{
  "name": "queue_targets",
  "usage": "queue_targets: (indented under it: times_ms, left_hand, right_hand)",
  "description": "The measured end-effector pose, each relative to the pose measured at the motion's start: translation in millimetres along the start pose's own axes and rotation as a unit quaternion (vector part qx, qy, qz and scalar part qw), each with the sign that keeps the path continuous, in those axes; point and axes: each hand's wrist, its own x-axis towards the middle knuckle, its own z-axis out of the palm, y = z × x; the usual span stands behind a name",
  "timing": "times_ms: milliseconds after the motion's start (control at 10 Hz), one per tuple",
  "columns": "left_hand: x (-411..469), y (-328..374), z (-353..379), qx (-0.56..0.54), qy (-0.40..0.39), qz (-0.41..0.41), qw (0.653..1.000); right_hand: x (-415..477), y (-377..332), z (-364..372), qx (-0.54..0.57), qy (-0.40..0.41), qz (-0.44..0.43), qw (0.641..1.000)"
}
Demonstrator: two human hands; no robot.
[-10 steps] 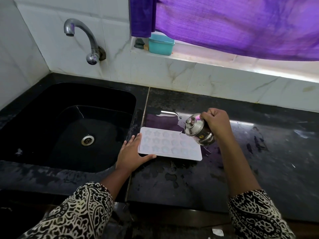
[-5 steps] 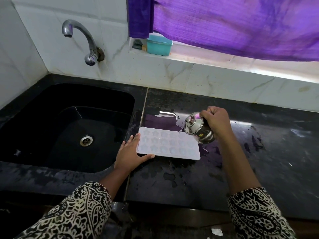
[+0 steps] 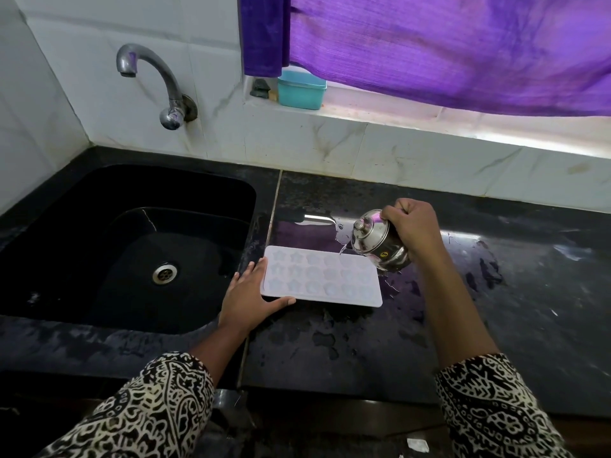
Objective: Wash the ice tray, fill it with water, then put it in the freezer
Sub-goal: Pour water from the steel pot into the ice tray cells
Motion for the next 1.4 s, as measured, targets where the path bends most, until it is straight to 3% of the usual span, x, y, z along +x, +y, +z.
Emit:
queue_targets:
  times_ms: [500,900,1400]
  left_hand:
    - [-0.5,1.5,-0.3,0.001,0.003,-0.007,1.000]
    - [0.5,-0.6,-0.6,0.005,-0.001,0.003,1.000]
    - [-1.3,3.3,-3.0,0.005,0.000,0.000,1.000]
  right_hand:
    - [2.5,-1.2,-1.0,0.015,0.003,0.005,1.000]
    - [-6.5,29.9,-5.8,0.231,0.046,0.157,0.959]
    - [-16.7,42.7,-13.4,0.078,0.051,0.096,0.991]
